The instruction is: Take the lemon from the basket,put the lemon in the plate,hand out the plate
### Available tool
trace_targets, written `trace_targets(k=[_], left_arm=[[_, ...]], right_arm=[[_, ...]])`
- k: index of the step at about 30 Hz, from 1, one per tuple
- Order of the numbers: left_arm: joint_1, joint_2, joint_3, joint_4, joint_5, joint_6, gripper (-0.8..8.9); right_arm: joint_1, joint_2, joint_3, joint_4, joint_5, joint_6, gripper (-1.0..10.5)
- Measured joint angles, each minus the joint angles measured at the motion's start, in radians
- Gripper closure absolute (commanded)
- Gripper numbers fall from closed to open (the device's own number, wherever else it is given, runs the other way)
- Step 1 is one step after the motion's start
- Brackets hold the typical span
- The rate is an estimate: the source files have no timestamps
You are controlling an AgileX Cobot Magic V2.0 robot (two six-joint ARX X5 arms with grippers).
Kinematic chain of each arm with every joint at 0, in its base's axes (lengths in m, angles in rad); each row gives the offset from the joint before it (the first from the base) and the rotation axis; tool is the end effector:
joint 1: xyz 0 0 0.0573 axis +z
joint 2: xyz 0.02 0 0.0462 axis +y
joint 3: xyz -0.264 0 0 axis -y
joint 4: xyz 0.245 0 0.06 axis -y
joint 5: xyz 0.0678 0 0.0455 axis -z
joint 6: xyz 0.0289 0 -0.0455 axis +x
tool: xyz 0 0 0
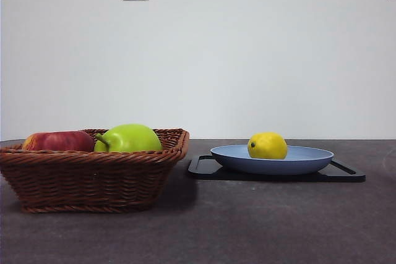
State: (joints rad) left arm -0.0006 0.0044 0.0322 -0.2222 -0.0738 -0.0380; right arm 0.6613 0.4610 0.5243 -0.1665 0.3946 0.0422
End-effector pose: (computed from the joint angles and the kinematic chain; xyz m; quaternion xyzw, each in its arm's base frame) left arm 0.0940 0.0021 0.1528 -0.0153 0.0963 0.0383 0.9945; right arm 0.1001 0.0639 0.2866 -0.0051 0.0473 0.1318 0.9901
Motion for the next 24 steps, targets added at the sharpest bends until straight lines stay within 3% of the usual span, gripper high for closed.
trace_targets(k=[5, 7, 11, 13, 17, 24], left_arm=[[0.000, 0.000, 0.000, 0.000, 0.000, 0.000, 8.05], [0.000, 0.000, 0.000, 0.000, 0.000, 0.000, 8.05], [0.000, 0.000, 0.000, 0.000, 0.000, 0.000, 8.05], [0.000, 0.000, 0.000, 0.000, 0.000, 0.000, 8.05], [0.000, 0.000, 0.000, 0.000, 0.000, 0.000, 8.05], [0.000, 0.000, 0.000, 0.000, 0.000, 0.000, 8.05]], right_arm=[[-0.071, -0.082, -0.012, -0.067, -0.039, -0.045, 9.4], [-0.147, -0.137, -0.039, -0.066, -0.120, -0.047, 9.4], [-0.351, -0.229, -0.124, -0.064, -0.387, -0.047, 9.4], [-0.446, -0.264, -0.175, -0.068, -0.462, -0.046, 9.4], [-0.571, -0.331, -0.270, -0.069, -0.468, -0.029, 9.4], [-0.623, -0.416, -0.403, -0.059, -0.470, -0.015, 9.4]])
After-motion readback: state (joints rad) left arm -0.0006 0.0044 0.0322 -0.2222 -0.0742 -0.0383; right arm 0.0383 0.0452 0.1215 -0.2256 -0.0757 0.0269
